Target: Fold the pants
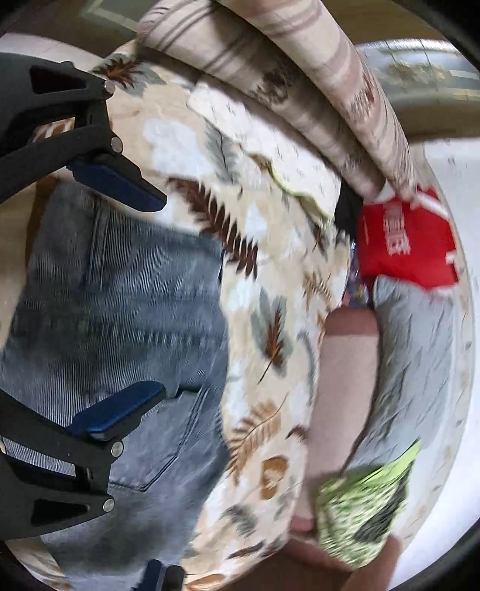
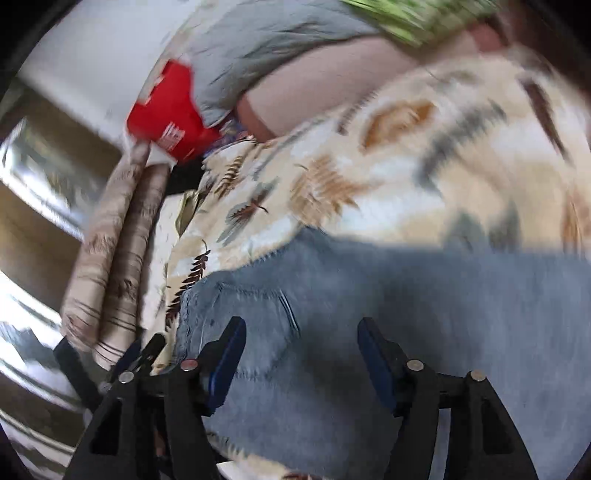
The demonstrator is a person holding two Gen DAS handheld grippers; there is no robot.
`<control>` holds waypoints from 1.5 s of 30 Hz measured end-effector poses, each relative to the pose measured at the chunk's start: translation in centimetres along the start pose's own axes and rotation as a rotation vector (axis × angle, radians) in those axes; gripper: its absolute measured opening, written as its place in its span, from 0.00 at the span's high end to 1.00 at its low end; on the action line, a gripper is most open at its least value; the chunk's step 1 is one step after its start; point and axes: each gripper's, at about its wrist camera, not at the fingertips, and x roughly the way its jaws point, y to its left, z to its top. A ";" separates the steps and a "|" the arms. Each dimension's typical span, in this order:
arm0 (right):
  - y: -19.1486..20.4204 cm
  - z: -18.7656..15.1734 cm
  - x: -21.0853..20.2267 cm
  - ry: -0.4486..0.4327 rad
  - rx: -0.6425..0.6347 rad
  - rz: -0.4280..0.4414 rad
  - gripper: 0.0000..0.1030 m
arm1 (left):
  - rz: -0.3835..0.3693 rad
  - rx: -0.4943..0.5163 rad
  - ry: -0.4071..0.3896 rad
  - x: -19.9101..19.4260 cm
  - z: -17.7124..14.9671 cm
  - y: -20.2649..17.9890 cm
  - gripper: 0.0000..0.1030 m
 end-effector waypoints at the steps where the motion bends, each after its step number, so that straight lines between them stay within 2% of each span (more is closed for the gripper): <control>1: -1.1 -0.4 0.7 0.013 0.031 0.000 0.34 | 0.016 0.024 0.022 0.8 -0.2 -0.7 0.09; 2: -2.2 -0.4 1.4 0.030 0.053 -0.007 0.28 | 0.066 0.081 0.114 3.4 -1.0 -1.8 0.09; 3: -4.0 -0.5 3.0 0.074 0.084 -0.025 0.27 | 0.073 0.101 0.179 5.0 -1.6 -2.2 0.08; 4: -5.5 -0.6 4.3 0.098 0.119 0.003 0.27 | 0.038 0.045 0.195 6.4 -2.1 -1.5 0.06; 5: -6.0 -0.4 3.8 0.061 0.138 0.044 0.28 | 0.038 0.010 0.187 6.4 -2.0 -0.9 0.03; 7: -5.0 -0.2 2.0 0.058 0.127 0.050 0.28 | 0.039 0.016 0.209 6.3 -1.5 -0.9 0.03; 10: -4.0 -1.0 -2.1 -0.014 0.053 0.076 0.27 | 0.033 0.020 0.199 6.6 -1.7 -0.9 0.03; 11: -4.3 -1.5 -3.8 -0.037 0.060 0.075 0.27 | 0.030 0.015 0.196 6.7 -1.7 -0.8 0.03; 14: -7.8 -3.0 -6.8 -0.096 0.162 -0.010 0.25 | 0.028 0.016 0.185 7.0 -1.7 -1.0 0.03; 16: -11.2 -3.7 -5.4 -0.041 0.247 -0.077 0.22 | 0.026 0.017 0.182 6.9 -1.7 -1.0 0.02; 17: -12.2 -3.7 -4.2 -0.018 0.256 -0.057 0.22 | 0.027 0.020 0.181 6.5 -1.7 -0.9 0.02; 18: -12.1 -3.4 -4.3 -0.036 0.241 -0.048 0.22 | 0.025 0.024 0.180 6.2 -1.7 -0.8 0.02; 20: -10.6 -2.5 -4.9 -0.016 0.236 -0.065 0.22 | 0.018 0.018 0.170 5.8 -1.7 -0.6 0.03; 23: -7.9 -2.0 -7.6 -0.095 0.168 -0.053 0.22 | 0.007 0.016 0.165 5.7 -1.7 -0.5 0.03; 25: -7.9 -2.2 -8.8 -0.143 0.171 -0.063 0.21 | -0.004 0.006 0.169 5.9 -1.8 -0.3 0.03; 27: -10.9 -2.4 -7.8 -0.134 0.251 -0.141 0.14 | -0.010 0.007 0.171 6.0 -1.7 -0.3 0.03; 28: -12.9 -2.6 -6.1 -0.077 0.296 -0.164 0.14 | -0.012 0.009 0.170 6.0 -1.7 -0.3 0.03; 30: -13.3 -2.5 -6.3 -0.117 0.305 -0.124 0.14 | -0.019 0.015 0.169 5.9 -1.7 -0.2 0.03; 32: -11.6 -2.1 -8.0 -0.140 0.297 -0.069 0.14 | -0.028 0.004 0.165 5.8 -1.7 -0.1 0.03; 33: -10.6 -2.0 -9.3 -0.190 0.273 -0.056 0.14 | -0.026 0.003 0.165 5.8 -1.7 -0.1 0.03; 36: -10.8 -2.1 -11.9 -0.277 0.275 -0.095 0.13 | -0.017 0.002 0.165 5.8 -1.7 -0.3 0.03; 38: -14.0 -2.2 -11.3 -0.245 0.347 -0.170 0.12 | -0.013 0.003 0.167 5.8 -1.7 -0.3 0.03; 39: -16.1 -2.3 -9.9 -0.177 0.403 -0.207 0.14 | -0.012 0.005 0.167 5.7 -1.7 -0.2 0.03; 42: -15.6 -1.5 -11.5 -0.193 0.403 -0.139 0.14 | -0.005 0.013 0.156 5.5 -1.7 -0.2 0.03; 43: -14.4 -0.6 -12.1 -0.212 0.362 -0.087 0.14 | 0.001 0.012 0.157 5.4 -1.7 -0.3 0.03; 45: -12.9 0.9 -12.4 -0.229 0.332 -0.076 0.14 | 0.014 0.020 0.154 5.4 -1.7 -0.6 0.03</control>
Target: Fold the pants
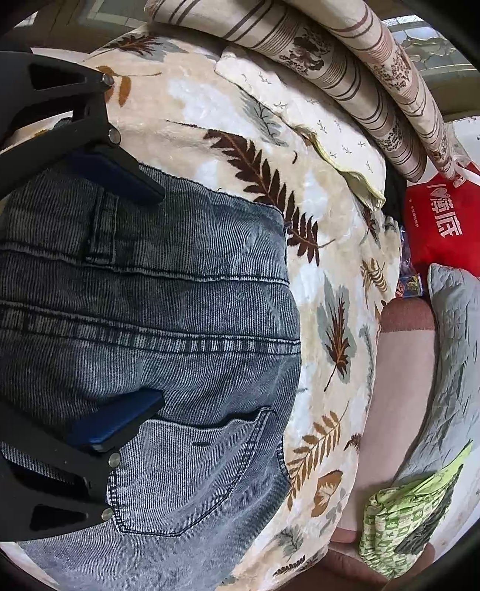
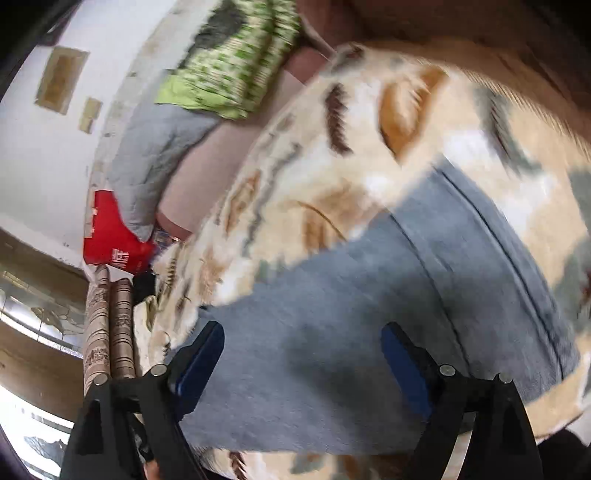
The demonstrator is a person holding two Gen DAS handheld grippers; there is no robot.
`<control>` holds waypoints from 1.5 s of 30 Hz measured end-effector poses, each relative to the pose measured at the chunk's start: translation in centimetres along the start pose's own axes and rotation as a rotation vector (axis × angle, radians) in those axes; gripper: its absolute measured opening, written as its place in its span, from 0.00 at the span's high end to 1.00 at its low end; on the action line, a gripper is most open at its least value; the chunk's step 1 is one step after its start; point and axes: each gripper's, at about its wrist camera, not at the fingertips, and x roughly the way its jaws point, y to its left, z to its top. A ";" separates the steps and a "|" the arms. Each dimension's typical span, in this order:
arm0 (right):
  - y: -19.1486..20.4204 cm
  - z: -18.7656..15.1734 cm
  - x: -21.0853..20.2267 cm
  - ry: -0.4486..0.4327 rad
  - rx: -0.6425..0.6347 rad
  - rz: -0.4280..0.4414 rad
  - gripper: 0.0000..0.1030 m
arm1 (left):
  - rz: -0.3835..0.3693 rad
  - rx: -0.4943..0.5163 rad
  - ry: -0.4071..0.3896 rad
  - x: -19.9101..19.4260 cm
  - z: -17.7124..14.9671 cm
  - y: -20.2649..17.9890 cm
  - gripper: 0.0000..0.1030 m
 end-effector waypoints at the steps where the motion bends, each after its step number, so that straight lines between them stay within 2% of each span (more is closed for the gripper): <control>1: -0.1 0.6 0.3 0.011 -0.002 0.025 0.14 | 0.011 0.012 -0.004 0.0 0.0 -0.2 0.03; 3: 0.1 1.8 2.4 0.028 0.010 0.055 0.14 | 0.022 0.021 -0.010 0.0 0.1 -0.4 0.03; 4: -0.8 2.4 4.0 0.039 0.035 0.039 0.13 | 0.027 0.022 -0.010 0.0 0.1 -0.5 0.03; 6: -4.1 2.9 7.9 0.129 0.116 -0.036 0.13 | 0.034 0.022 -0.003 0.1 0.2 -0.6 0.03; 8: -3.0 3.1 6.2 0.086 0.113 -0.020 0.13 | 0.042 0.032 -0.004 -0.3 0.4 -0.7 0.03; 9: -2.0 2.8 4.9 0.071 0.084 0.028 0.13 | 0.047 0.029 -0.011 -0.6 0.6 -0.7 0.03; 11: -1.2 1.2 1.4 -0.004 0.056 0.075 0.13 | 0.041 0.014 -0.037 -1.8 0.9 -1.0 0.03; 13: -1.6 -1.2 -1.6 -0.027 0.045 0.126 0.13 | 0.012 0.014 -0.090 -3.7 1.1 -1.7 0.03; 15: -3.9 -4.2 -4.0 -0.061 0.098 0.113 0.13 | -0.018 0.038 -0.115 -5.0 1.1 -2.8 0.03; 19: -10.9 -7.9 -6.7 -0.088 0.338 0.022 0.12 | -0.096 0.079 -0.133 -6.9 0.9 -4.9 0.03; 22: -13.8 -7.8 -8.1 -0.139 0.448 0.054 0.13 | -0.133 0.099 -0.136 -7.8 0.5 -6.4 0.03; 23: -14.0 -7.4 -8.4 -0.154 0.448 0.059 0.13 | -0.145 0.105 -0.131 -8.0 0.4 -6.9 0.03; 27: -15.0 -5.8 -7.6 -0.147 0.475 0.083 0.13 | -0.184 0.139 -0.114 -8.6 0.0 -9.3 0.03; 29: -15.7 -5.8 -6.7 -0.139 0.526 0.090 0.13 | -0.205 0.160 -0.111 -8.9 -0.2 -10.8 0.03; 32: -15.9 -5.7 -7.1 -0.144 0.518 0.088 0.13 | -0.233 0.193 -0.096 -9.3 -0.3 -13.2 0.03; 34: -16.5 -5.8 -7.0 -0.142 0.509 0.081 0.21 | -0.262 0.218 -0.082 -9.3 -0.2 -15.4 0.03; 36: -16.6 -5.6 -6.8 -0.146 0.504 0.051 0.42 | -0.287 0.251 -0.061 -9.2 -0.5 -18.3 0.03; 37: -16.8 -5.7 -6.8 -0.145 0.502 0.031 0.48 | -0.306 0.268 -0.045 -9.1 -0.7 -20.0 0.03; 38: -16.9 -5.6 -6.7 -0.142 0.501 0.021 0.54 | -0.318 0.281 -0.028 -9.0 -0.9 -21.5 0.03; 39: -16.9 -5.7 -6.8 -0.137 0.493 0.012 0.55 | -0.330 0.297 -0.007 -8.9 -1.1 -23.3 0.03; 42: -16.4 -5.8 -7.5 -0.150 0.474 -0.001 0.54 | -0.342 0.318 -0.027 -9.6 -1.7 -26.6 0.03; 43: -16.3 -5.7 -7.4 -0.141 0.465 -0.013 0.49 | -0.325 0.325 -0.033 -9.5 -1.9 -27.8 0.03; 44: -16.3 -5.6 -7.1 -0.130 0.450 -0.023 0.38 | -0.315 0.337 -0.011 -8.9 -2.3 -28.7 0.03; 45: -16.3 -5.5 -6.8 -0.128 0.437 -0.019 0.36 | -0.296 0.370 0.028 -7.8 -2.8 -29.7 0.03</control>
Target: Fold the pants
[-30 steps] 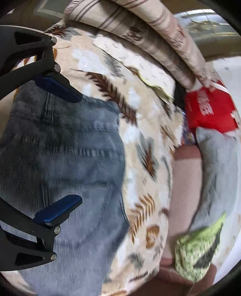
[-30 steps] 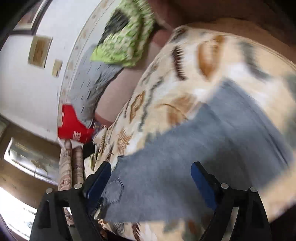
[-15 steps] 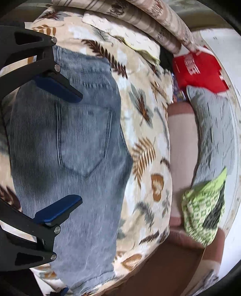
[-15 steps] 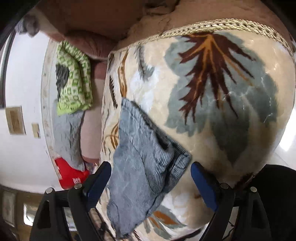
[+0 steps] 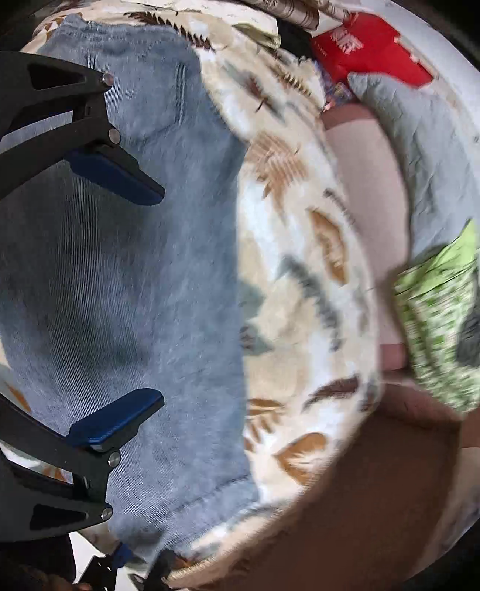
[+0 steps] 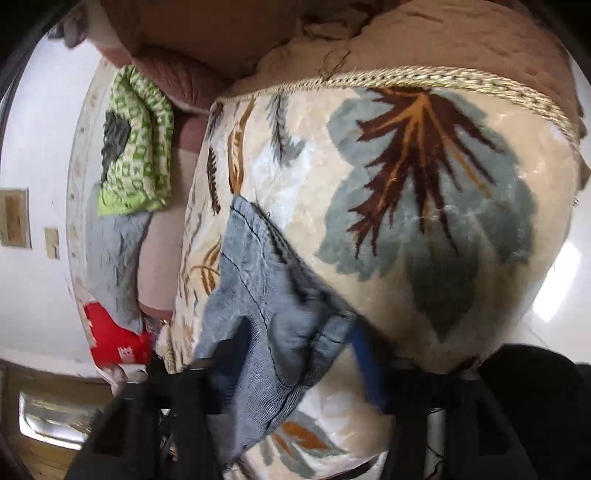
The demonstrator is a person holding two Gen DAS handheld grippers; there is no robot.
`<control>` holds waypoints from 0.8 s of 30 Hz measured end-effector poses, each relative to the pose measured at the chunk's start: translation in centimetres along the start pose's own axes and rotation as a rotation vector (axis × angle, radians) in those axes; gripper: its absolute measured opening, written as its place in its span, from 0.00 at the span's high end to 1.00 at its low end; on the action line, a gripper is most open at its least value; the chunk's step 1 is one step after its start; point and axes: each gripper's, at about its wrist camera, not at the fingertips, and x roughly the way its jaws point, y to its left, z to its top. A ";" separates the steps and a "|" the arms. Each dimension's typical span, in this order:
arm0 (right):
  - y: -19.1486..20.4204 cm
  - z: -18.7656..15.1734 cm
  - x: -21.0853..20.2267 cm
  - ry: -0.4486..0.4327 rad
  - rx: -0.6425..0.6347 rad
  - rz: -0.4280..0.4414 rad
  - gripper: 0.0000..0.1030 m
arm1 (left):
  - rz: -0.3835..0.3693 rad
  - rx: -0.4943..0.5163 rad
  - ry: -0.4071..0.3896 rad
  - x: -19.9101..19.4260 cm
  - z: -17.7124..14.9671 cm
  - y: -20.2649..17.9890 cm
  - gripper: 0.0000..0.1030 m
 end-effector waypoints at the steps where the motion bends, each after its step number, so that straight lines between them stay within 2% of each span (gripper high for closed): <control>1: 0.0 0.1 0.2 0.002 -0.006 -0.004 0.35 | 0.020 0.039 0.051 1.3 -0.2 -0.6 0.03; 2: 0.1 0.1 0.2 0.001 -0.010 -0.007 0.32 | 0.060 0.112 0.124 3.4 -1.0 -1.7 0.02; 4: 0.4 0.3 0.3 0.008 -0.018 -0.017 0.30 | 0.058 0.111 0.074 3.1 -1.4 -1.7 0.02; 7: 0.8 0.3 0.4 0.014 -0.053 -0.037 0.33 | 0.038 0.094 0.066 1.6 -0.9 -1.2 0.03; 9: 1.1 0.3 0.5 0.010 -0.072 -0.077 0.48 | 0.039 0.092 -0.003 0.2 -0.5 -1.1 0.03; 10: 1.2 0.2 0.5 0.008 -0.085 -0.097 0.50 | 0.026 0.081 -0.017 0.0 -0.4 -1.2 0.03; 11: 1.2 0.2 0.5 0.009 -0.091 -0.108 0.55 | 0.017 0.083 -0.003 0.3 -0.4 -1.4 0.03; 13: 1.3 0.3 0.6 0.011 -0.109 -0.140 0.64 | 0.032 0.144 0.116 3.3 -1.2 -2.6 0.02; 15: 1.7 0.4 0.6 0.017 -0.127 -0.162 0.69 | 0.022 0.113 0.081 3.5 -1.4 -2.1 0.00; 17: 2.8 0.3 0.4 0.011 -0.163 -0.188 0.73 | 0.016 0.114 0.086 3.3 -1.2 -2.0 0.00; 20: 6.3 -0.4 -0.4 -0.034 -0.265 -0.217 0.78 | -0.008 0.118 0.101 3.6 -0.9 -1.6 0.00; 24: 14.2 -3.0 -1.5 -0.096 -0.479 -0.215 0.82 | -0.069 0.091 0.116 3.8 -0.6 -0.7 0.01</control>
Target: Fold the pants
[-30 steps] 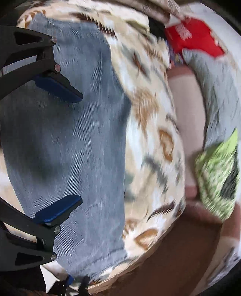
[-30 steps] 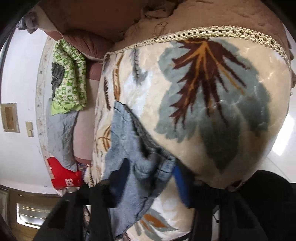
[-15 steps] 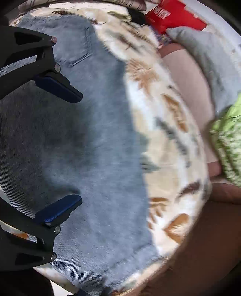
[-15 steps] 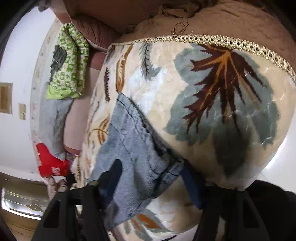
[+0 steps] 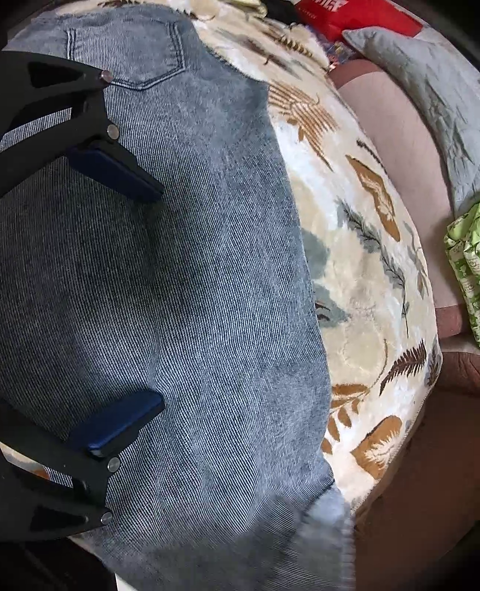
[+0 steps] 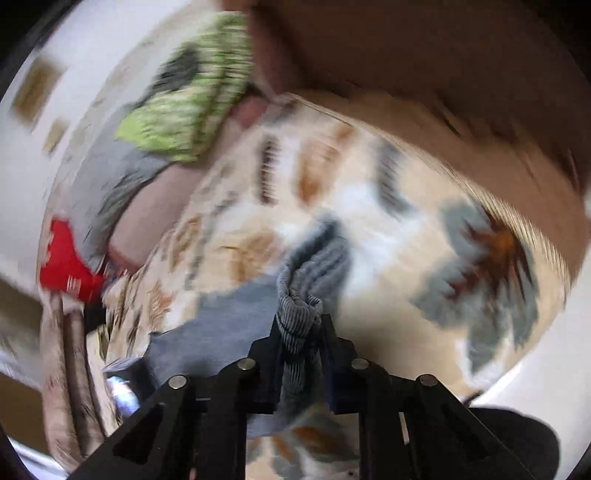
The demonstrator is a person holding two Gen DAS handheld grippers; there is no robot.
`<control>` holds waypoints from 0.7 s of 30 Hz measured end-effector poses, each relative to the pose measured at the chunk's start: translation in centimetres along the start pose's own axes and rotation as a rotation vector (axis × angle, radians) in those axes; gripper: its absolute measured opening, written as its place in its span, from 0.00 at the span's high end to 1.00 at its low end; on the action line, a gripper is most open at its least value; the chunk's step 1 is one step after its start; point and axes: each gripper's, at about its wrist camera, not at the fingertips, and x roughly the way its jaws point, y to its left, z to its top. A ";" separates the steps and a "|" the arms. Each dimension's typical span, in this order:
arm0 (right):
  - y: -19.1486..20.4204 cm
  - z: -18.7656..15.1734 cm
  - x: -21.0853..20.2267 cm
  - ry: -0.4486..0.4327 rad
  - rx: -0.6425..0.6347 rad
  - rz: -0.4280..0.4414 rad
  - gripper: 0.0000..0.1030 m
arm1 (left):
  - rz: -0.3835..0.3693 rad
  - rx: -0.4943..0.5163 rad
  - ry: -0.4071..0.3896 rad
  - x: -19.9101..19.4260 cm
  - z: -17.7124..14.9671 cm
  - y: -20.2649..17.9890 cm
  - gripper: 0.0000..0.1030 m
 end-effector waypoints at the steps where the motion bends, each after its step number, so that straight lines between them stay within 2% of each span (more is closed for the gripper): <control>1: 2.0 0.0 -0.6 -0.017 -0.054 0.000 0.82 | -0.037 -0.022 0.000 -0.1 0.1 0.7 0.02; 2: 4.0 -0.1 -1.1 -0.030 -0.103 0.006 0.82 | -0.068 -0.070 -0.011 -0.9 0.1 2.1 0.07; 5: 10.8 -2.2 -2.2 -0.055 -0.287 0.046 0.82 | -0.121 -0.236 -0.117 -4.5 -0.9 7.7 0.07; 7: 14.5 -4.5 -1.8 -0.042 -0.395 0.087 0.82 | -0.082 -0.327 -0.170 -6.5 -1.9 11.6 0.07; 9: 17.6 -7.8 0.3 -0.012 -0.489 0.114 0.81 | -0.018 -0.398 -0.206 -8.6 -3.8 16.2 0.07; 13: 18.6 -13.7 6.6 0.129 -0.510 0.206 0.76 | 0.086 -0.512 -0.213 -10.7 -7.6 21.9 0.07; 14: 18.4 -15.3 8.7 0.167 -0.513 0.221 0.64 | 0.102 -0.529 -0.205 -10.9 -8.3 22.6 0.07; 15: 18.1 -16.7 10.6 0.220 -0.521 0.204 0.44 | 0.106 -0.535 -0.196 -10.8 -8.6 22.8 0.07; 16: 17.6 -17.5 11.5 0.248 -0.516 0.206 0.44 | 0.102 -0.533 -0.184 -10.8 -8.8 22.8 0.07; 17: 17.2 -17.9 10.8 0.188 -0.521 0.236 0.39 | 0.098 -0.527 -0.181 -11.1 -8.9 22.6 0.07; 18: 17.0 -17.7 10.2 0.178 -0.515 0.257 0.31 | 0.083 -0.514 -0.181 -11.4 -8.5 22.0 0.07; 19: 16.8 -17.1 9.6 0.197 -0.481 0.283 0.30 | 0.060 -0.500 -0.188 -11.7 -8.0 21.2 0.07; 21: 15.0 -15.1 7.4 0.180 -0.367 0.364 0.25 | 0.015 -0.469 -0.219 -12.7 -6.5 19.3 0.07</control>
